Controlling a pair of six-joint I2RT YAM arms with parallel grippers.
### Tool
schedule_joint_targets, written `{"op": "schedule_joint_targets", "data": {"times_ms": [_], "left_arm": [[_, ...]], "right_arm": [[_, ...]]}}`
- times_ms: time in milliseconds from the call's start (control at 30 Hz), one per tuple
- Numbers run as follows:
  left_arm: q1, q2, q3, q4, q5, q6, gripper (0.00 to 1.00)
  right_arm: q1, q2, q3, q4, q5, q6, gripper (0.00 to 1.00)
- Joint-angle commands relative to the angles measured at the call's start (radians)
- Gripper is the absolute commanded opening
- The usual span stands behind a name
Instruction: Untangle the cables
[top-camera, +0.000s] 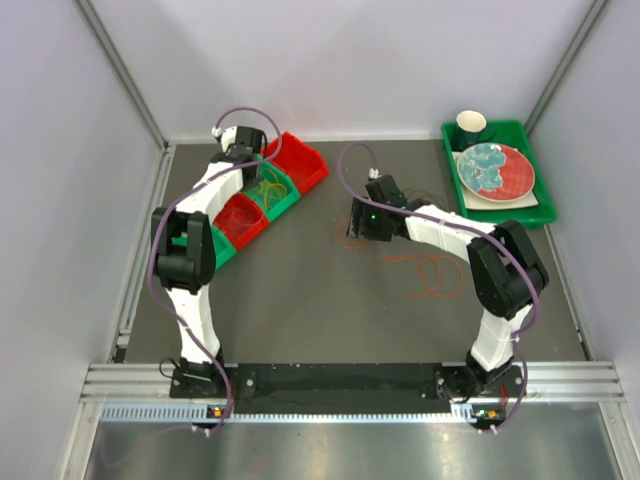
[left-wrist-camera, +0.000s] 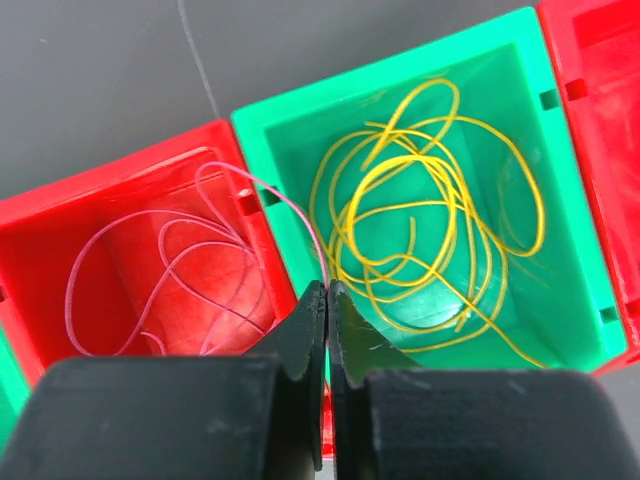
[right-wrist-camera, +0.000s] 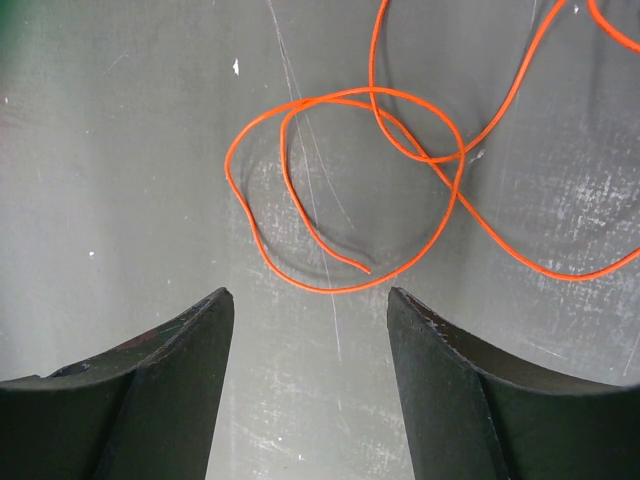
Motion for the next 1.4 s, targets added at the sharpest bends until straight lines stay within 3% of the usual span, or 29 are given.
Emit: {"op": "schedule_joint_targets", "data": {"times_ms": [0, 333, 767, 800, 867, 1000, 1367], "left_arm": [[-0.002, -0.078, 0.018, -0.013, -0.087, -0.001, 0.00], [0.050, -0.175, -0.111, 0.037, -0.118, 0.030, 0.00], [0.072, -0.058, -0.220, 0.095, -0.093, 0.021, 0.00], [0.072, -0.054, -0.221, 0.092, -0.090, 0.019, 0.04], [0.072, -0.058, -0.218, 0.083, -0.085, 0.015, 0.24], [0.072, -0.124, -0.224, 0.072, -0.067, 0.027, 0.41], [0.070, -0.425, -0.281, 0.069, -0.004, 0.085, 0.45]], "right_arm": [[-0.006, -0.006, 0.005, 0.034, -0.008, -0.006, 0.63], [-0.006, -0.006, 0.000, 0.041, -0.018, -0.003, 0.63], [-0.006, -0.016, -0.012, 0.039, -0.012, -0.001, 0.63], [-0.005, -0.019, -0.012, 0.038, -0.006, -0.003, 0.63], [-0.006, -0.024, -0.007, 0.025, 0.000, -0.006, 0.63], [-0.006, -0.061, 0.005, -0.004, 0.044, -0.018, 0.66], [-0.020, -0.203, 0.060, -0.133, 0.261, -0.141, 0.75]]}}
